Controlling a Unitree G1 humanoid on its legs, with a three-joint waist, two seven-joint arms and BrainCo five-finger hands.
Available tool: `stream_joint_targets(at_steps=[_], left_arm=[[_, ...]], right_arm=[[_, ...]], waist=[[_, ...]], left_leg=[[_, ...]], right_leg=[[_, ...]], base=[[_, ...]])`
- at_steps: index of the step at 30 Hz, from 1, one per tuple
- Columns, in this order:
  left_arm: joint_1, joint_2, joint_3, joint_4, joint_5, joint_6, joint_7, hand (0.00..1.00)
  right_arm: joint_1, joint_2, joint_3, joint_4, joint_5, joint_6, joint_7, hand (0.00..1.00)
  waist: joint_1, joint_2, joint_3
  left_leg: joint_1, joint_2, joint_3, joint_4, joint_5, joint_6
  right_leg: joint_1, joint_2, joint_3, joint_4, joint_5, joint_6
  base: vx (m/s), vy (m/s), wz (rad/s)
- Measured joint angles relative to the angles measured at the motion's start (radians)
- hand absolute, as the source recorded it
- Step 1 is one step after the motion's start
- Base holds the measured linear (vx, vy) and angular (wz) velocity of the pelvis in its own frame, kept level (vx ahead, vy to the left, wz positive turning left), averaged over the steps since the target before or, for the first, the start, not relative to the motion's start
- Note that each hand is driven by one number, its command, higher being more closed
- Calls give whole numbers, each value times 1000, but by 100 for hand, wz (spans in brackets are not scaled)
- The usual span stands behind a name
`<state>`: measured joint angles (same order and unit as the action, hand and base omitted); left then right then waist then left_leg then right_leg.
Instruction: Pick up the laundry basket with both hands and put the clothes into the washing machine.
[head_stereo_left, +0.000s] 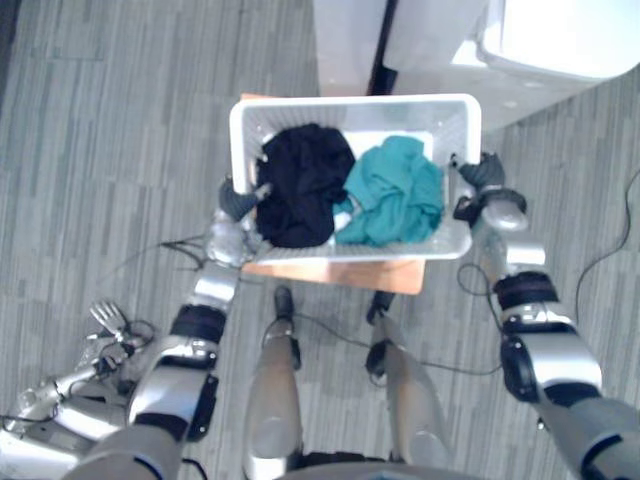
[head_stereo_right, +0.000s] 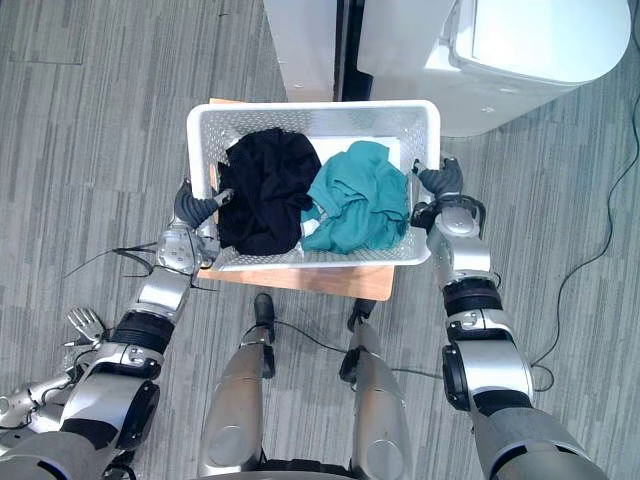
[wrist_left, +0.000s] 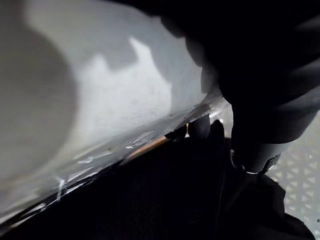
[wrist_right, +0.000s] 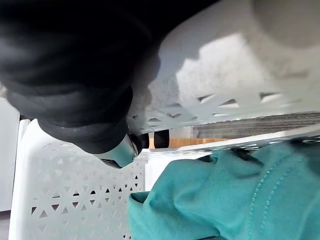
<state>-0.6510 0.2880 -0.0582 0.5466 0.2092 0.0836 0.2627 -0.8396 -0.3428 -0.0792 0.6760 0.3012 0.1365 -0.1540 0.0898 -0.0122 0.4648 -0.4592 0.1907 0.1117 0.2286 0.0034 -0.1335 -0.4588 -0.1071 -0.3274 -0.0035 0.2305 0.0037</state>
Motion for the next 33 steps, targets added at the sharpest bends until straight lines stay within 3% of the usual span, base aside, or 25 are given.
stream_joint_targets(at_steps=[7,14,18,19,21,27,30,33], left_arm=[[30,-24,10,5,-5,-1,-2,100],[218,-64,-2,-52,-22,-1,-56,100],[382,-86,-17,-167,-24,-6,-92,100],[403,-90,-18,-181,-24,-6,-97,100],[491,-111,-17,-217,-24,-17,-119,100],[655,-157,-13,-282,-51,-32,-158,100],[701,-170,-8,-284,-51,-31,-176,100],[724,-187,-1,-284,-52,-31,-185,100]], right_arm=[[58,19,-16,-1,3,-32,1,100],[286,69,-36,-44,3,-31,14,100],[459,112,-84,-119,2,-31,57,100],[477,121,-95,-122,2,-31,65,100],[581,147,-111,-184,-9,-31,74,100],[729,174,-131,-220,-24,-47,115,100],[770,181,-130,-220,-30,-47,123,100],[791,180,-130,-216,-30,-47,134,100]], waist=[[0,2,-1],[1,21,-19],[0,52,-96],[-1,54,-106],[0,54,-186],[-5,54,-308],[-16,52,-334],[-16,58,-341]], left_leg=[[25,0,2,34,-26,10],[129,-15,3,15,-43,16],[198,-34,-3,-29,-40,22],[215,-36,-4,-40,-40,22],[262,-46,-5,-87,-39,24],[359,-56,-33,-132,-39,24],[376,-52,-59,-135,-39,24],[331,-35,-92,-27,-76,27]], right_leg=[[36,2,4,5,-2,3],[136,-10,-4,15,-31,27],[197,-27,-18,5,-42,41],[214,-29,-21,-1,-44,44],[256,-32,-29,-25,-49,51],[379,-33,-65,-76,-60,74],[422,-24,-85,-94,-64,76],[437,-3,-86,-93,-72,71]], base=[[36,18,-1],[65,35,6],[102,51,12],[92,46,16],[97,57,12],[113,31,16],[61,-5,29],[1,-10,26]])
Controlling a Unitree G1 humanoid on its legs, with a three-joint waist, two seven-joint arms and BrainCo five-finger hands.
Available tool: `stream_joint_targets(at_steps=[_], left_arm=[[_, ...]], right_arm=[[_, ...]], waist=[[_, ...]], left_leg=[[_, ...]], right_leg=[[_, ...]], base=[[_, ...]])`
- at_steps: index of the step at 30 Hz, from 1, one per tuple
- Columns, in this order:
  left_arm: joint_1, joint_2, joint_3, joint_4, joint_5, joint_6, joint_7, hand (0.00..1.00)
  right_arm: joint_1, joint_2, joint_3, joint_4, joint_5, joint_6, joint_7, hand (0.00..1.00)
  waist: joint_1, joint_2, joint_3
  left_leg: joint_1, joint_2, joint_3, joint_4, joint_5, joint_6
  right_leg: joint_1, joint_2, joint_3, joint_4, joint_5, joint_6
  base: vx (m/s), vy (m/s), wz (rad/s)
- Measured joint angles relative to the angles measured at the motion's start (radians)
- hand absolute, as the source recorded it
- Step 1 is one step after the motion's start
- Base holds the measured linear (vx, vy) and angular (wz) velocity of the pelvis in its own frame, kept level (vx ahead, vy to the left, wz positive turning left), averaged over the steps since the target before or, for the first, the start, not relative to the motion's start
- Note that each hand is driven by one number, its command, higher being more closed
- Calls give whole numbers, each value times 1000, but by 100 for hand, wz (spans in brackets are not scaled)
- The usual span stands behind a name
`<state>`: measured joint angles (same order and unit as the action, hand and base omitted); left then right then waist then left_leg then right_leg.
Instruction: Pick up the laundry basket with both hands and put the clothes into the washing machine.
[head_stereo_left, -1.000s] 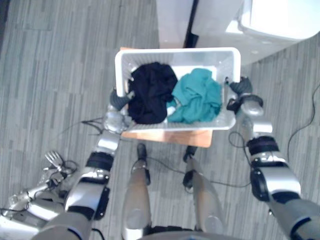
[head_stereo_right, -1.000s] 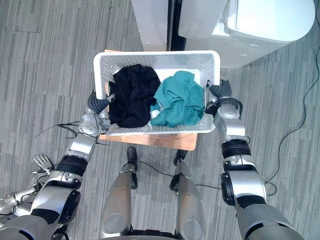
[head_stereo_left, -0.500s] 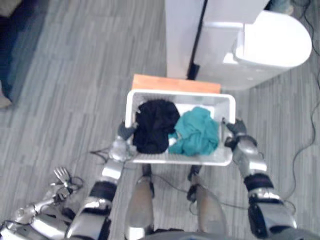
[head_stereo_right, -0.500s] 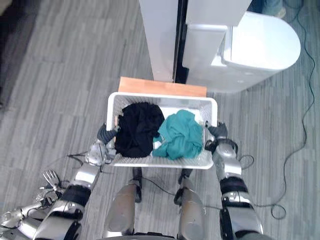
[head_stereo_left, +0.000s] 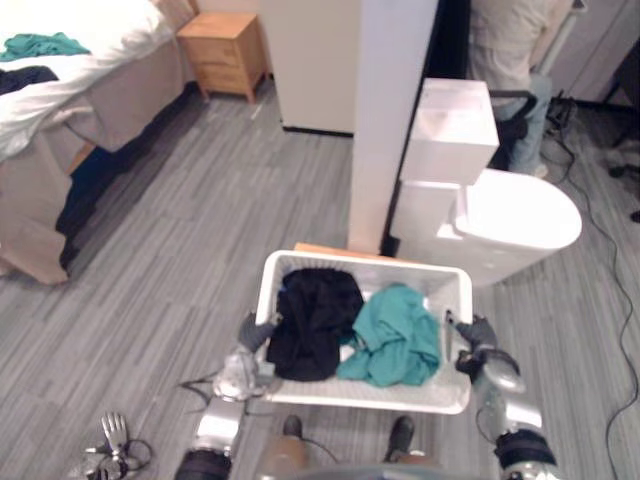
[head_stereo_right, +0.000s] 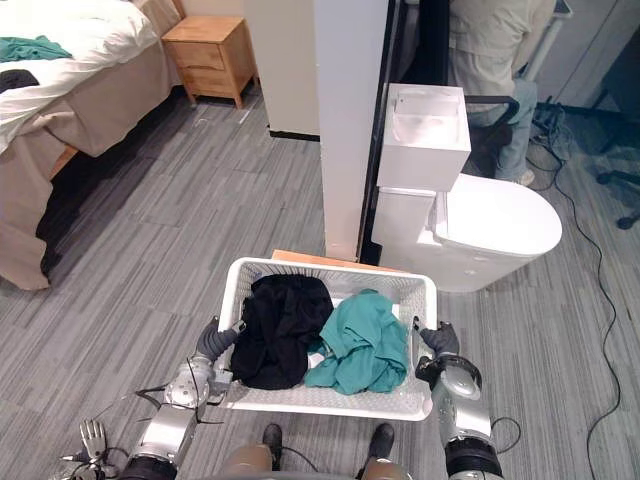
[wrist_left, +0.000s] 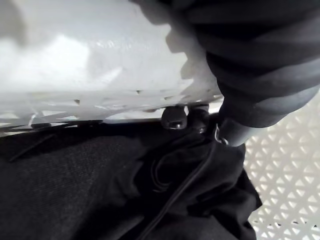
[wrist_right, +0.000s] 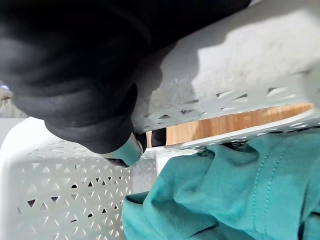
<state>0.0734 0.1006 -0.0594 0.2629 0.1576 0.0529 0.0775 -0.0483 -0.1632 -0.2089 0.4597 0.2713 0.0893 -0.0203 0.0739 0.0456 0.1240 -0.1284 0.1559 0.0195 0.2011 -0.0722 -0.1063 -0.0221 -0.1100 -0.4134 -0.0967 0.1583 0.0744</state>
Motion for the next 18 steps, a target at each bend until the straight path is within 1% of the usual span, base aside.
stream_joint_targets(at_steps=[1,2,3,4,5,6,7,8,9,10,11,12,13,14,15,16,17,18], left_arm=[[7,-2,4,0,0,0,-6,100],[36,-16,11,0,-12,1,-11,100],[54,-16,10,0,-20,1,-13,100],[63,-15,10,-2,-23,1,-13,100],[79,-15,10,-10,-32,1,-16,100],[106,-24,8,-31,-33,1,-19,100],[113,-29,5,-34,-34,1,-20,100],[113,-37,-3,-37,-33,1,-23,100],[113,-37,-16,-39,-33,1,-31,100],[109,-37,-29,-42,-33,1,-34,100],[95,-34,-31,-39,-33,1,-35,100],[90,-29,-34,-49,-30,2,-37,100],[91,-19,-49,-61,-30,2,-40,100],[89,-15,-59,-71,-30,2,-43,100],[88,-18,-57,-73,-30,2,-44,100],[81,-16,-44,-79,-29,2,-43,100],[81,-15,-44,-87,-29,2,-42,100],[82,-17,-51,-111,-29,1,-43,100]], right_arm=[[1,0,2,4,0,0,0,100],[8,-6,23,20,0,-2,1,100],[15,-3,29,33,0,-3,1,100],[20,-3,34,33,2,-4,1,100],[26,-2,45,32,3,-6,1,100],[36,-16,59,32,8,-9,4,100],[42,-19,62,28,10,-14,5,100],[67,-20,61,25,24,-29,5,100],[91,-18,61,22,44,-38,5,100],[119,-19,52,-6,59,-39,5,100],[127,-6,40,-17,63,-40,4,100],[160,12,23,-54,73,-40,4,100],[190,22,11,-95,73,-40,1,100],[217,29,1,-136,73,-40,-4,100],[219,32,0,-144,72,-39,-7,100],[225,40,5,-172,72,-39,-19,100],[234,47,10,-194,72,-39,-23,100],[258,42,7,-254,72,-40,-31,100]], waist=[[2,2,-1],[0,13,2],[0,15,3],[0,15,3],[1,19,1],[6,40,-11],[10,57,-21],[15,80,-35],[12,87,-48],[-17,98,-58],[-28,80,-51],[-32,36,-43],[-32,5,-36],[-35,-17,-37],[-35,-21,-39],[-32,-51,-51],[-34,-76,-62],[-34,-94,-61]], left_leg=[[-13,5,-9,36,-17,0],[-38,16,-73,160,-50,-2],[-42,10,-137,225,-54,-9],[-37,3,-169,239,-57,-14],[-31,-5,-223,282,-88,-40],[-44,-25,-307,388,-151,-74],[-45,-41,-342,439,-181,-91],[-46,-60,-382,467,-228,-76],[-34,-58,-396,434,-262,-55],[-16,-58,-415,347,-331,-1],[-27,-75,-393,352,-329,3],[-37,-130,-357,338,-320,28],[-52,-164,-332,341,-309,44],[-68,-174,-286,337,-279,81],[-78,-163,-250,326,-265,96],[-99,-139,-130,299,-232,100],[-107,-145,-91,306,-229,101],[-112,-155,-42,313,-220,118]], right_leg=[[2,5,2,7,-5,-3],[10,18,16,64,-37,-12],[9,18,44,115,-78,-13],[4,17,66,134,-92,-9],[-8,12,99,152,-104,-3],[-37,37,156,165,-106,0],[-47,52,188,166,-104,3],[-71,79,262,165,-92,23],[-91,91,312,149,-82,44],[-112,97,360,100,-67,77],[-125,81,396,87,-57,93],[-164,50,469,76,-66,119],[-194,32,514,75,-84,143],[-229,21,566,68,-155,190],[-250,31,579,74,-167,182],[-344,56,563,216,-121,102],[-361,56,535,268,-124,85],[-349,35,500,210,-139,80]], base=[[-89,-7,-4],[-118,3,-20],[-127,12,-28],[-107,21,-42],[-206,141,-78],[-221,175,-100],[-254,271,-139],[-151,189,-131],[-181,272,-134],[-114,170,-94],[-200,292,-107],[-167,232,-111],[-247,349,-144],[-156,217,-121],[-260,262,-180],[-217,186,-156],[-224,269,-182],[-211,159,-174]])
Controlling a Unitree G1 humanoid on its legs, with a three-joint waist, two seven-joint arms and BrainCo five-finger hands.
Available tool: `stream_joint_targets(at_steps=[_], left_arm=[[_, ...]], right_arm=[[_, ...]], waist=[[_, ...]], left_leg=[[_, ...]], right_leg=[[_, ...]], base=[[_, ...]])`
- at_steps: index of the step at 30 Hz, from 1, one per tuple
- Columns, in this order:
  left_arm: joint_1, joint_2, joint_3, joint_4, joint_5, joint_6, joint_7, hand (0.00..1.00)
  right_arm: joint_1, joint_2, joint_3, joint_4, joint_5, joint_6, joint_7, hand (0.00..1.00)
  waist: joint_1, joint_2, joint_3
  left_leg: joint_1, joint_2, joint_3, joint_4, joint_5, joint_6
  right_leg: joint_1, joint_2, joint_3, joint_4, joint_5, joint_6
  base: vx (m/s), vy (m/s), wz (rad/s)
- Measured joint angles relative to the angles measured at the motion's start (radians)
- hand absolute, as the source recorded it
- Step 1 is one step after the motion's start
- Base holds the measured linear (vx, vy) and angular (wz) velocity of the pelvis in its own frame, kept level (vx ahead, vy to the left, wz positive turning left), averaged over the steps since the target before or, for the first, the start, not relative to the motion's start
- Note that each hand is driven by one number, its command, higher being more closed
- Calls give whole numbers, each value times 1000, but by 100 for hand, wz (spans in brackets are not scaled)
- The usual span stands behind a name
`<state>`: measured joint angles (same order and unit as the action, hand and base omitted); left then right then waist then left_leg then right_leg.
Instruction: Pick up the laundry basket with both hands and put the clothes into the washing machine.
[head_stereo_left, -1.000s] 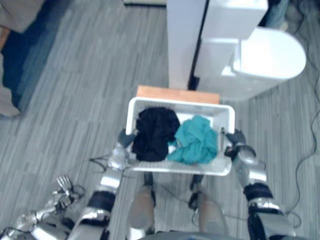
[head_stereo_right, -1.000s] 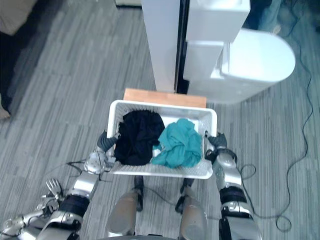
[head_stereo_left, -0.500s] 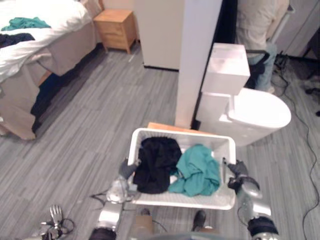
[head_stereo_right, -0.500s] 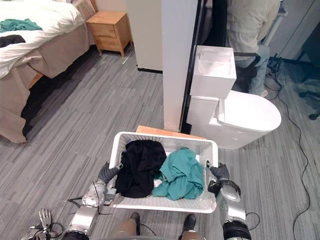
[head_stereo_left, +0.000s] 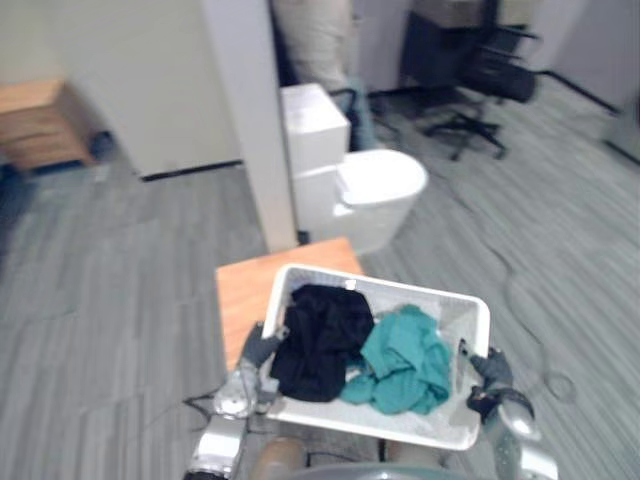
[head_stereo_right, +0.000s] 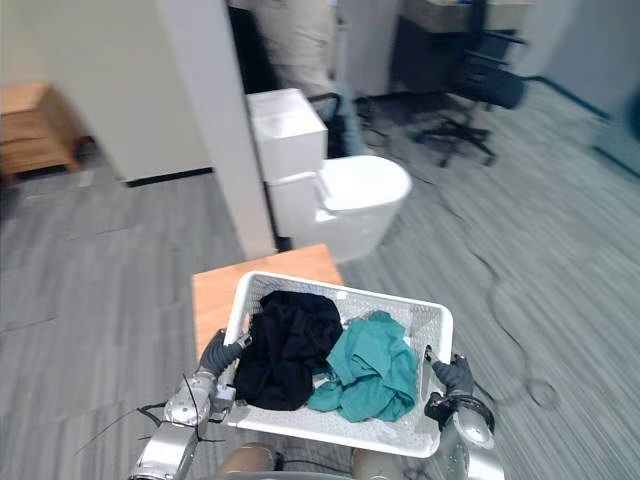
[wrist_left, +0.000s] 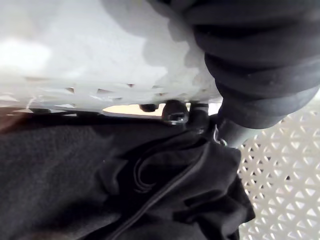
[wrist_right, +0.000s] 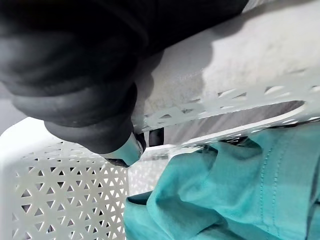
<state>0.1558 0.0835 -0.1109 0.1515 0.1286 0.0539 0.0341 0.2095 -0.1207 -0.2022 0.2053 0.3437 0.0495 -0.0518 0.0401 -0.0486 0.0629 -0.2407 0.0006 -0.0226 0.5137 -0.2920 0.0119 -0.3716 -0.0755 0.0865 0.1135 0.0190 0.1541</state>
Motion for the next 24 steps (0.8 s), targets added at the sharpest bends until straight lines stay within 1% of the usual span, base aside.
stream_joint_targets(at_steps=[1,2,3,4,5,6,7,8,9,10,11,12,13,14,15,16,17,18,19,20,21,22,23,24], left_arm=[[1,-4,6,-12,-1,-2,3,100],[3,-2,18,-23,-1,-4,9,100],[0,-2,33,-24,-1,-7,11,100],[2,-1,38,-23,-2,-16,13,100],[1,0,37,-23,-1,-17,14,100],[1,2,37,-22,-1,-18,14,100],[0,8,36,-16,-1,-18,14,100],[-5,21,30,-1,-1,-20,14,100],[-5,28,29,15,-2,-19,14,100],[-5,36,29,22,-4,-19,15,100],[-15,24,21,61,-11,-17,14,100],[-17,16,6,80,-12,-16,14,100],[-20,16,-1,91,-12,-16,14,100],[-25,15,-7,111,-12,-15,14,100],[-25,17,-2,121,-12,-15,15,100],[-26,21,9,131,-20,-15,15,100],[-24,22,14,133,-23,-14,14,100],[-19,20,24,136,-37,-14,10,100],[-11,19,37,138,-56,-14,10,100],[-3,19,49,136,-67,-15,12,100],[4,13,52,132,-79,-15,13,100],[27,-1,52,109,-80,-18,13,100],[47,-2,51,97,-88,-20,11,100],[59,-4,51,88,-94,-20,10,100]], right_arm=[[-9,-2,2,-19,-1,0,-7,100],[-25,-8,15,-18,-1,0,-8,100],[-38,-2,19,-16,-1,0,-7,100],[-44,12,18,-9,-1,-1,-8,100],[-47,14,18,11,-1,-9,-8,100],[-52,15,19,28,-1,-16,-8,100],[-72,7,23,73,-1,-32,-8,100],[-94,5,28,116,0,-35,-8,100],[-106,5,42,150,0,-38,-8,100],[-114,4,48,168,1,-41,-8,100],[-133,-13,49,205,1,-41,-8,100],[-135,-33,51,233,2,-34,-9,100],[-134,-36,50,245,5,-33,-9,100],[-127,-40,51,259,10,-27,-9,100],[-127,-38,56,259,10,-22,-9,100],[-125,-31,64,259,10,-21,-9,100],[-122,-30,66,259,10,-21,-9,100],[-119,-25,71,259,10,-22,-9,100],[-119,-28,87,256,14,-23,-9,100],[-110,-24,93,235,15,-22,-10,100],[-101,-25,93,221,15,-22,-13,100],[-85,-32,93,197,15,-24,-17,100],[-85,-44,94,200,15,-23,-13,100],[-88,-48,101,201,16,-22,-7,100]], waist=[[3,15,-4],[9,18,-2],[9,23,-7],[12,29,-6],[11,32,-11],[7,36,-13],[-3,22,-33],[-5,18,-40],[-7,-27,-66],[-5,-41,-70],[-8,-11,-70],[-16,6,-69],[-29,12,-67],[-49,23,-69],[-53,32,-69],[-55,35,-67],[-55,35,-67],[-53,50,-54],[-46,73,-26],[-28,80,-3],[-15,80,8],[-3,86,16],[6,83,17],[16,82,18]], left_leg=[[11,54,99,-53,23,18],[25,78,150,-84,48,10],[60,110,216,-139,79,7],[118,135,303,-213,116,1],[153,162,382,-244,127,-6],[163,174,422,-256,126,-6],[169,198,483,-271,127,-18],[164,220,532,-268,120,-54],[156,229,568,-244,108,-82],[144,230,571,-218,99,-95],[135,265,572,-191,101,-104],[160,290,581,-207,111,-105],[170,309,599,-207,113,-113],[181,349,631,-190,111,-121],[192,390,659,-160,100,-138],[200,442,675,-100,95,-145],[202,468,678,-57,96,-144],[195,555,661,95,99,-95],[157,631,580,278,138,109],[96,638,444,406,194,188],[42,603,343,484,185,159],[-71,481,193,598,129,62],[-147,314,98,570,77,-32],[-162,255,94,507,65,-41]], right_leg=[[-8,-22,-136,-42,-41,-18],[-32,-30,-221,13,-13,-85],[-50,-43,-326,138,3,-155],[-28,-68,-410,285,-18,-185],[15,-85,-417,372,-60,-180],[37,-87,-407,398,-88,-176],[79,-101,-380,418,-134,-155],[122,-117,-359,386,-154,-138],[168,-140,-365,273,-165,-137],[183,-132,-369,194,-188,-133],[192,-94,-372,148,-177,-121],[188,-70,-380,128,-147,-132],[186,-56,-373,130,-139,-144],[175,-13,-345,131,-127,-164],[170,20,-326,131,-127,-167],[163,60,-314,147,-140,-187],[164,76,-305,160,-150,-202],[196,121,-294,170,-173,-237],[251,176,-263,172,-188,-260],[291,189,-229,177,-206,-273],[306,196,-216,184,-220,-279],[318,193,-203,191,-254,-292],[330,172,-202,176,-276,-272],[339,167,-192,159,-277,-269]], base=[[-224,119,-199],[-236,8,-214],[-193,19,-219],[-227,3,-249],[-208,-25,-219],[-164,-112,-208],[-115,-199,-203],[-104,-298,-245],[-69,-297,-207],[-37,-305,-180],[30,-264,-164],[72,-240,-142],[123,-229,-125],[101,-200,-99],[137,-284,-130],[117,-245,-112],[169,-308,-109],[141,-233,-96],[189,-261,-109],[135,-143,-88],[144,-100,-62],[136,-5,-28],[116,-10,-23],[282,20,-40]])
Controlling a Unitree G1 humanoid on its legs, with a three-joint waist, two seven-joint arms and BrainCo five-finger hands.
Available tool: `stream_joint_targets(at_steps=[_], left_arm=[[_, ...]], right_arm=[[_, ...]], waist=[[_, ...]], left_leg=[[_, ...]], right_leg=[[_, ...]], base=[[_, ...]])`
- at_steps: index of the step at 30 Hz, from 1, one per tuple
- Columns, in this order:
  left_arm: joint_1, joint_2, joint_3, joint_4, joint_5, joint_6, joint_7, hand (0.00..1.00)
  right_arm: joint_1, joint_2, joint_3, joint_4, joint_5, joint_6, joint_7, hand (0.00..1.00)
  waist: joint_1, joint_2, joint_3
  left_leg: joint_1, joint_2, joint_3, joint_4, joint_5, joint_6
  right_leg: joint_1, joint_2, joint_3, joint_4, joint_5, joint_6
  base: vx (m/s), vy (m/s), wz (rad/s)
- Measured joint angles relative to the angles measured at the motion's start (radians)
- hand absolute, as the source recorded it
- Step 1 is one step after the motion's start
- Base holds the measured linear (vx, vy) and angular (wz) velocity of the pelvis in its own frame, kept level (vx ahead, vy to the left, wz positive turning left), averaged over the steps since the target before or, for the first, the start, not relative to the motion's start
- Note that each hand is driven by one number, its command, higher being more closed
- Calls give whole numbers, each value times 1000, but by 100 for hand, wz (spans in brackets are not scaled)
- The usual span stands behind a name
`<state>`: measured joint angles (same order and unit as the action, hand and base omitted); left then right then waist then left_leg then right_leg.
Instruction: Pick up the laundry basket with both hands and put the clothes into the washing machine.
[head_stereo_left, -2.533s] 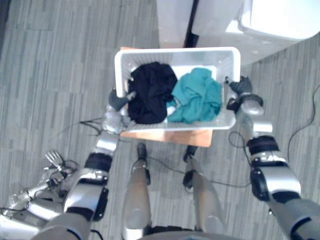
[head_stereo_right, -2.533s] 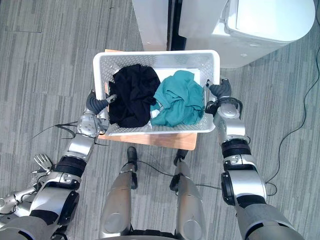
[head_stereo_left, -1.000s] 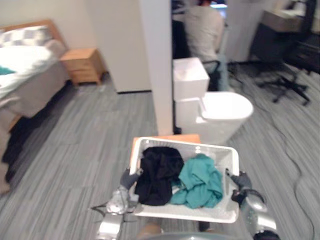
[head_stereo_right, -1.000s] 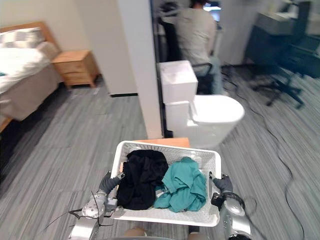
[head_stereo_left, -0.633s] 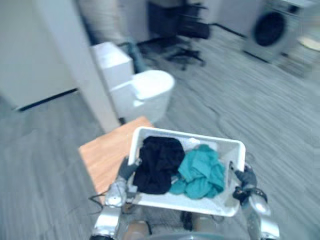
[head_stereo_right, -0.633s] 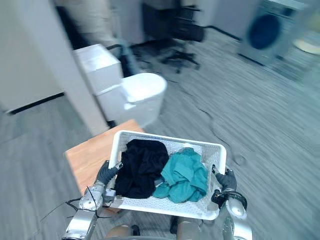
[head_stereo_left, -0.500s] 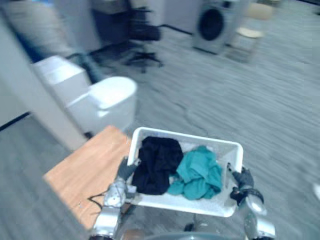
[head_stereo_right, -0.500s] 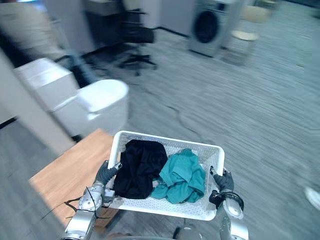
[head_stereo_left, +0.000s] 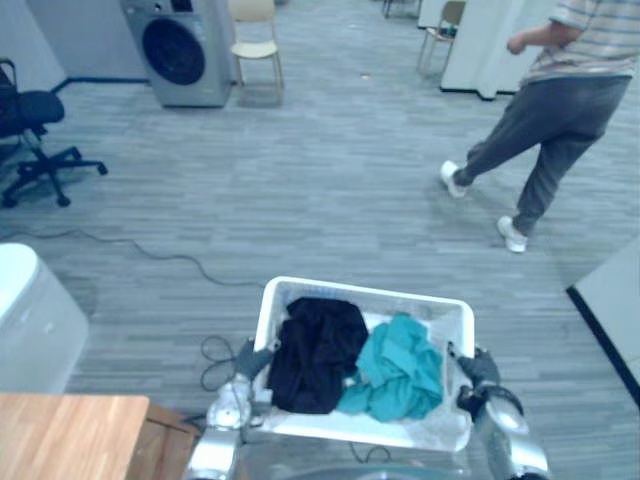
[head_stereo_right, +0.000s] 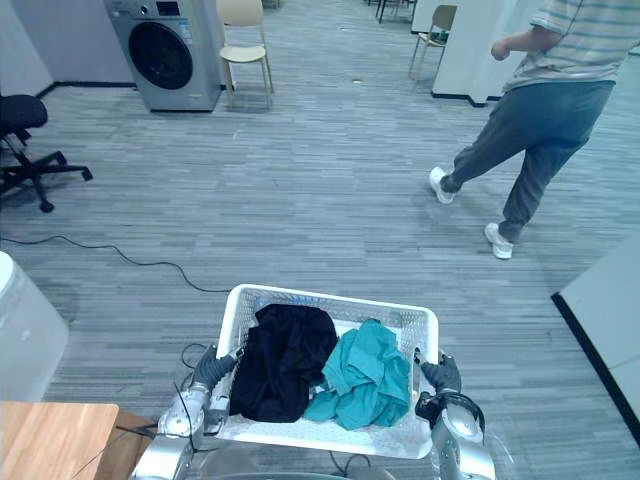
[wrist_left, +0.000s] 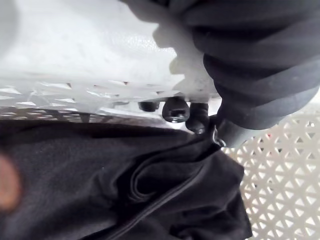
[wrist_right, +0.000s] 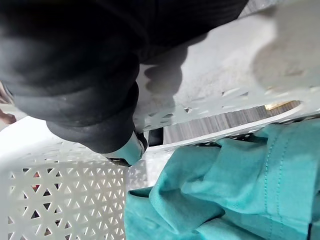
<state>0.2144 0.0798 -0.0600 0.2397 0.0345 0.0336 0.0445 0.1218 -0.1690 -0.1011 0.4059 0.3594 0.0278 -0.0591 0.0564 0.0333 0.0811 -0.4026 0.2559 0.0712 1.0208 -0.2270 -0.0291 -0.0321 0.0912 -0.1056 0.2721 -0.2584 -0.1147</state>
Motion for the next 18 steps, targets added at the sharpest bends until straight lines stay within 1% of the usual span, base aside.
stream_joint_targets(at_steps=[1,2,3,4,5,6,7,8,9,10,11,12,13,14,15,16,17,18], left_arm=[[17,7,6,-8,-17,-2,1,100],[25,11,29,-8,-22,-1,2,100],[28,10,36,-8,-22,-1,1,100],[43,5,37,-9,-22,-1,4,100],[44,3,40,-13,-22,0,9,100],[37,3,40,-18,-22,-1,13,100],[17,-6,40,-27,-22,-1,18,100],[7,-26,39,-27,-21,1,22,100],[10,-32,40,-26,-21,0,24,100],[3,-26,42,-20,-21,0,24,100],[1,-15,42,-11,-21,3,24,100],[13,-10,30,-16,-21,4,26,100],[22,-7,30,-23,-21,4,27,100],[29,3,23,-36,-21,4,26,100],[34,12,13,-62,-21,4,23,100],[33,25,12,-94,-21,0,23,100],[27,31,13,-108,-21,-1,23,100],[16,37,13,-121,-21,-1,22,100]], right_arm=[[-7,0,25,2,0,1,6,100],[-11,11,42,-2,0,2,6,100],[-8,17,43,-3,0,2,6,100],[-1,20,42,-2,-8,3,5,100],[-4,25,40,-1,-11,2,5,100],[-10,25,36,-1,-12,-3,5,100],[-35,20,15,2,-17,-5,4,100],[-49,15,-4,12,-19,-7,5,100],[-44,14,-4,13,-21,-7,7,100],[-46,17,-7,18,-21,-9,13,100],[-43,22,-15,33,-18,-11,20,100],[-31,37,-19,41,-19,-10,21,100],[-23,41,-18,36,-19,-15,25,100],[-11,42,-21,33,-19,-24,33,100],[11,53,-24,-2,-17,-25,38,100],[27,69,-33,-49,-17,-34,40,100],[31,81,-41,-70,-17,-37,40,100],[37,94,-50,-91,-17,-42,41,100]], waist=[[25,0,0],[35,1,0],[39,1,1],[40,-11,2],[53,-42,-3],[53,-53,-2],[35,-63,0],[39,-78,0],[38,-82,-3],[32,-97,2],[28,-109,1],[18,-103,6],[11,-90,13],[5,-67,22],[1,-34,15],[-20,-18,19],[-30,-19,22],[-42,-20,24]], left_leg=[[-34,-37,34,-157,-4,8],[-67,-46,63,-319,0,13],[-79,-43,84,-394,3,9],[-72,-69,109,-520,28,-5],[-52,-121,95,-559,120,9],[-64,-137,94,-532,122,14],[-105,-164,106,-445,101,46],[-77,-198,130,-468,53,122],[-31,-213,139,-501,23,139],[-4,-238,147,-506,17,150],[71,-277,154,-529,-6,184],[183,-313,147,-582,-30,196],[250,-326,138,-618,-37,201],[341,-335,119,-670,-40,199],[435,-334,112,-749,-40,195],[502,-339,98,-804,-42,189],[529,-344,89,-822,-45,184],[565,-349,77,-844,-52,172]], right_leg=[[31,-2,-5,-54,9,18],[56,-3,-16,-101,25,45],[72,-4,-23,-119,27,50],[95,-7,-40,-138,28,49],[99,-42,-21,-144,7,72],[99,-57,-18,-151,-1,81],[100,-78,-9,-153,-9,90],[77,-124,-3,-62,-47,144],[47,-146,4,35,-77,189],[12,-177,16,175,-86,211],[-56,-227,25,478,14,244],[-95,-261,21,743,117,213],[-105,-267,18,850,130,200],[-128,-260,14,953,118,191],[-198,-238,-5,1015,89,162],[-277,-221,-54,1006,52,147],[-317,-217,-79,980,31,133],[-377,-207,-113,914,3,112]], base=[[286,26,-58],[452,34,-49],[414,48,-17],[554,115,-20],[493,136,-14],[534,170,-2],[556,206,12],[679,289,5],[462,226,-3],[653,279,7],[711,282,10],[839,337,4],[629,258,1],[524,226,-1],[590,249,6],[478,196,12],[398,140,28],[539,124,37]])
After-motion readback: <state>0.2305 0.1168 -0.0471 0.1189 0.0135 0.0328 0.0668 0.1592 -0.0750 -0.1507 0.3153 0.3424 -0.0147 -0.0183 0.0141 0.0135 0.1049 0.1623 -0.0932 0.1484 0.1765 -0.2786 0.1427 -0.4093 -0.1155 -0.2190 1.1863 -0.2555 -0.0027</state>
